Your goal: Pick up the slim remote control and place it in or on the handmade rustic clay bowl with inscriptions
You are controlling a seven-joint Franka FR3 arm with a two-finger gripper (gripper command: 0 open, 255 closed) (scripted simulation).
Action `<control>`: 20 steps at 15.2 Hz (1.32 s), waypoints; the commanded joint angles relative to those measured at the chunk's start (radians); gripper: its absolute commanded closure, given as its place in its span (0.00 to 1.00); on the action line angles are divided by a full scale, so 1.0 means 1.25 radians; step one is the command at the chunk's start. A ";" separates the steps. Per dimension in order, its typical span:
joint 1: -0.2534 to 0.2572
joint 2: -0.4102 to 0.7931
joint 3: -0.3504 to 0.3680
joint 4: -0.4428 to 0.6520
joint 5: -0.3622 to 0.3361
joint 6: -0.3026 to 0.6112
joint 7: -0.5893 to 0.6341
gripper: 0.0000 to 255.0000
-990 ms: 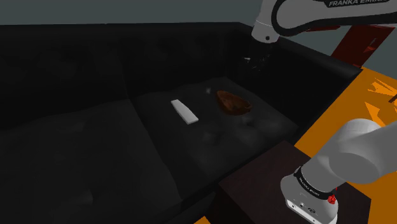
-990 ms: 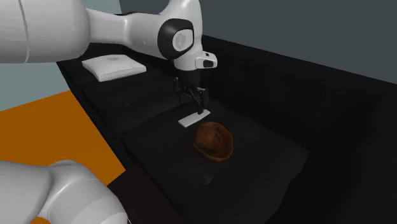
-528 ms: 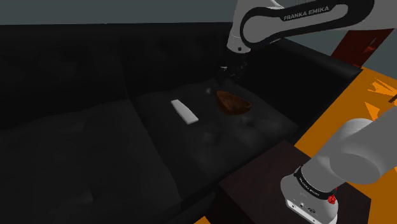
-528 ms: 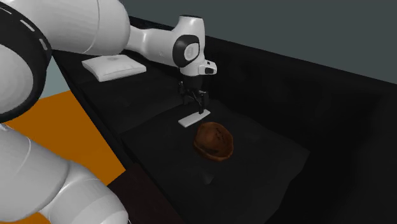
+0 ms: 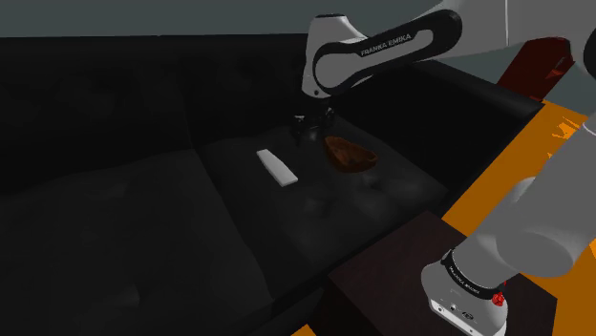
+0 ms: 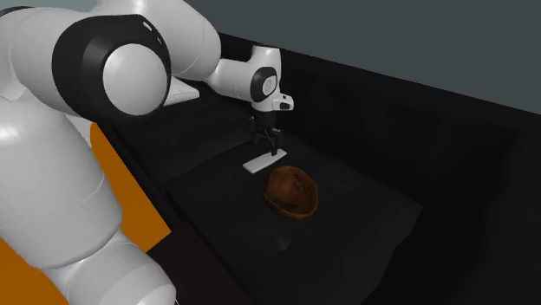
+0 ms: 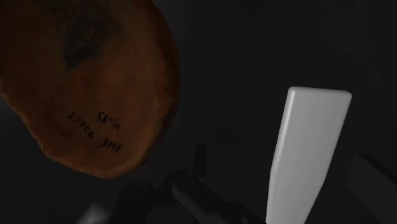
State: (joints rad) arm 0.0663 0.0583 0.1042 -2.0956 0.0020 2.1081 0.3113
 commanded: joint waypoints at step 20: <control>0.050 0.399 0.008 0.292 -0.028 0.068 0.085 0.00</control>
State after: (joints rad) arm 0.1284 0.5531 0.1144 -1.7309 -0.0330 2.1889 0.4171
